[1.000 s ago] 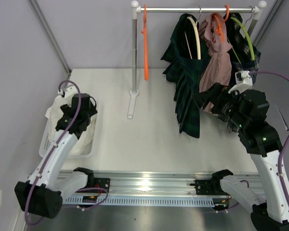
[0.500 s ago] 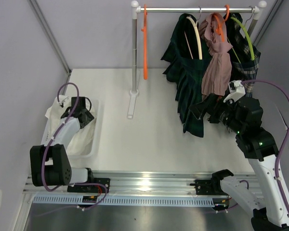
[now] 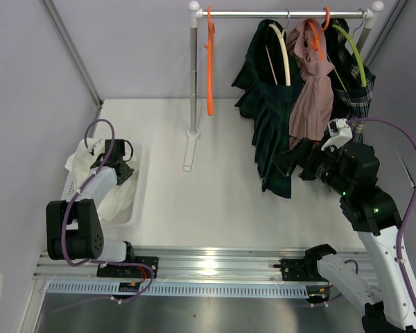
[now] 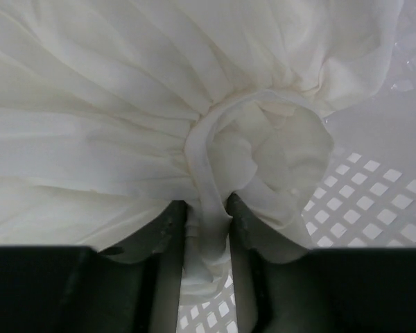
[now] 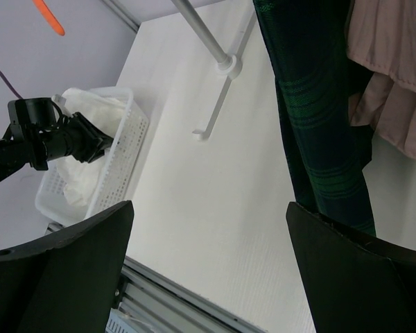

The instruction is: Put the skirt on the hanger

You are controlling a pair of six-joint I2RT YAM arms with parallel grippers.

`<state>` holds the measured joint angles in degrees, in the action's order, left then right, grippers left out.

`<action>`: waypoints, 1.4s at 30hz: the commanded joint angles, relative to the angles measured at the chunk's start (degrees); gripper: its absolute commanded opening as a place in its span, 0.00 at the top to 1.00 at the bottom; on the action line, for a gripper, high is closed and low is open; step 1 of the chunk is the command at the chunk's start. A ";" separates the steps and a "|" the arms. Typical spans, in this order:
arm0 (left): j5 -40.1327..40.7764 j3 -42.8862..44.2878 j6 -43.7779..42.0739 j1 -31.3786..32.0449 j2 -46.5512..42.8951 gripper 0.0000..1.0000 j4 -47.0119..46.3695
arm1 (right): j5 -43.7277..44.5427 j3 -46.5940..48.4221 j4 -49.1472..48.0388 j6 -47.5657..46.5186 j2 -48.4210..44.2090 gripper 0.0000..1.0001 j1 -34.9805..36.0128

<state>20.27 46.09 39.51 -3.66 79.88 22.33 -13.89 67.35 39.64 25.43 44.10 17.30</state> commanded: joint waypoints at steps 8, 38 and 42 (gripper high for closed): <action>0.03 7.26 -4.87 -0.29 -7.97 1.00 6.23 | -0.96 -0.12 -2.11 -0.56 1.17 0.01 0.02; -5.60 46.20 -18.59 28.26 -21.52 1.00 11.69 | -2.38 2.08 -6.33 -0.21 5.47 0.05 7.56; -2.88 45.59 -17.71 35.63 -20.90 1.00 10.02 | 3.77 1.29 -7.56 0.58 6.44 0.07 15.90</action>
<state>14.85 90.13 22.39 27.92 58.24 35.14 -14.06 67.42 35.22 25.50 50.02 29.47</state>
